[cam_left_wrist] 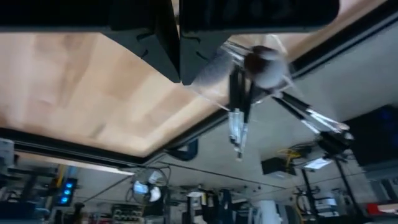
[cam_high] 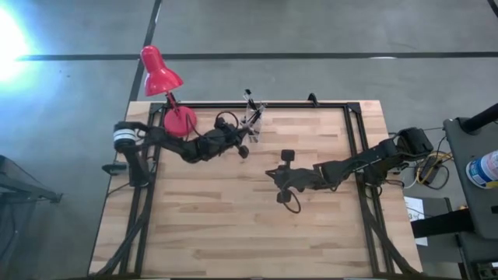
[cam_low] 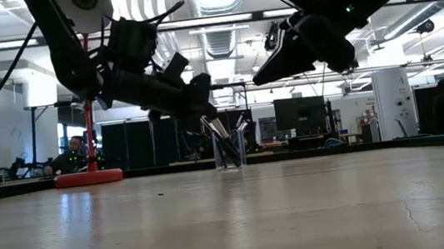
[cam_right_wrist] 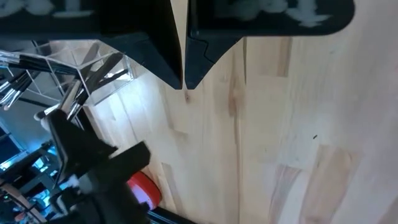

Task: Put items in baskets/containers
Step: Put the black powder brush into the transparent organizer, then return to Home Position

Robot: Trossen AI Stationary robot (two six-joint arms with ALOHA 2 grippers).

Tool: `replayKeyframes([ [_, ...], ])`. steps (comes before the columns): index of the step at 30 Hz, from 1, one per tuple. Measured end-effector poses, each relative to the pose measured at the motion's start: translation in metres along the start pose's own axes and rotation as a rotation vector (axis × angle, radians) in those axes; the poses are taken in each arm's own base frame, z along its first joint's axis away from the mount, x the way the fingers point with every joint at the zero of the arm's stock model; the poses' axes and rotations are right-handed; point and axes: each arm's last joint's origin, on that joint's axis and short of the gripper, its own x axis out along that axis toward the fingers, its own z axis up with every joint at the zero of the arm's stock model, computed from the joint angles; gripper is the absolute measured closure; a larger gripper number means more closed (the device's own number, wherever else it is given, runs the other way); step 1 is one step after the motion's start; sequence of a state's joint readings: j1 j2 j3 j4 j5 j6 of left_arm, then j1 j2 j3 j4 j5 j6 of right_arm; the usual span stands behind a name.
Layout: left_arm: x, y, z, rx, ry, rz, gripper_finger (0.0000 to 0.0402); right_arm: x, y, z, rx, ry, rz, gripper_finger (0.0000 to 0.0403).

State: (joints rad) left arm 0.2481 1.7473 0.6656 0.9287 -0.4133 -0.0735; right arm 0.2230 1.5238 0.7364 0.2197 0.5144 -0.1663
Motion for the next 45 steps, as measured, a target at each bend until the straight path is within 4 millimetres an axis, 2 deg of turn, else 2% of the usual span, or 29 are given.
replayKeyframes([
  [10,0.01,0.026,0.002,-0.039,0.006,0.06,0.0401,0.0,0.0,0.002,0.014,-0.007,-0.001,0.039],
  [18,0.012,0.026,0.006,-0.04,-0.008,0.031,0.0401,0.0,0.0,0.001,0.012,-0.005,-0.001,0.039],
  [22,0.007,0.026,0.015,-0.048,-0.031,0.001,0.0401,-0.001,-0.001,0.002,0.012,-0.007,-0.001,0.039],
  [31,-0.034,0.03,0.024,-0.038,-0.058,-0.125,0.0401,0.001,-0.007,0.0,-0.044,-0.029,0.123,0.039],
  [37,-0.067,0.039,0.018,-0.024,-0.061,-0.217,0.0401,0.004,-0.037,-0.008,0.0,-0.081,0.208,0.039],
  [40,-0.081,0.043,0.014,0.003,-0.067,-0.252,0.0401,0.002,-0.055,-0.013,0.032,-0.164,0.226,0.039],
  [45,-0.098,0.049,0.007,0.035,-0.064,-0.348,0.0402,-0.01,-0.081,-0.033,0.07,-0.325,0.253,0.039],
])
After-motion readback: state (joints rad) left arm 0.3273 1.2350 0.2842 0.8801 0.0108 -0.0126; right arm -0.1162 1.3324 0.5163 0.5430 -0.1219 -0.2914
